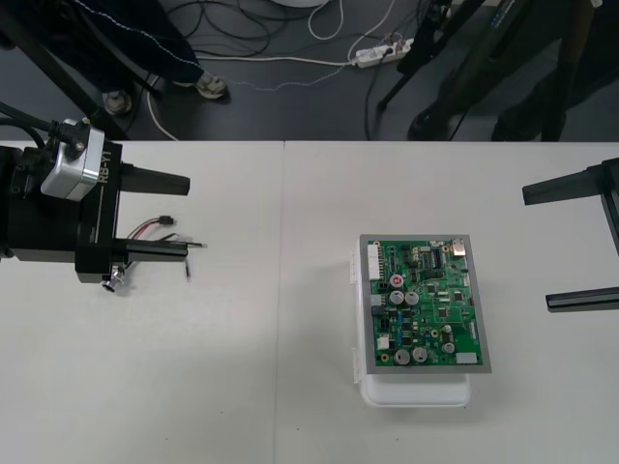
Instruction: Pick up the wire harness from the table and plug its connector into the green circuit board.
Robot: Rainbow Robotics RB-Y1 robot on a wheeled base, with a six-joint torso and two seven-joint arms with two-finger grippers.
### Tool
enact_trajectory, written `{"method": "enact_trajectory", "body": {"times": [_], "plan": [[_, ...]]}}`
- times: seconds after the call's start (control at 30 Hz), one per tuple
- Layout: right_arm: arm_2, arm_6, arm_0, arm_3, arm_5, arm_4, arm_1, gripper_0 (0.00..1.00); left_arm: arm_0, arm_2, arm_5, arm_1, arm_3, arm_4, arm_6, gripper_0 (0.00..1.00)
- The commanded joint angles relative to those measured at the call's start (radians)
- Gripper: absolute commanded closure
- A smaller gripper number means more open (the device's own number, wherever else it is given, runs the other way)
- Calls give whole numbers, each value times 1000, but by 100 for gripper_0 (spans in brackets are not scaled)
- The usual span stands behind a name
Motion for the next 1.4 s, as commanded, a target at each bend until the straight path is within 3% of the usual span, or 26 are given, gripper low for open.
{"method": "enact_trajectory", "body": {"times": [0.03,0.57,0.6,0.87,1.4], "plan": [[-19,-18,11,-20,-3,-16,7,0,-28,-8,48,15,0,16,46,30],[-19,-18,11,-20,-3,-16,7,0,-28,-8,48,15,0,16,46,28],[-19,-18,11,-20,-3,-16,7,0,15,-25,39,-6,23,12,46,28],[-19,-18,11,-20,-3,-16,7,0,22,-10,28,-17,32,15,48,28],[-14,-18,47,-8,-3,-9,53,0,-7,5,2,153,195,90,91,28]]}}
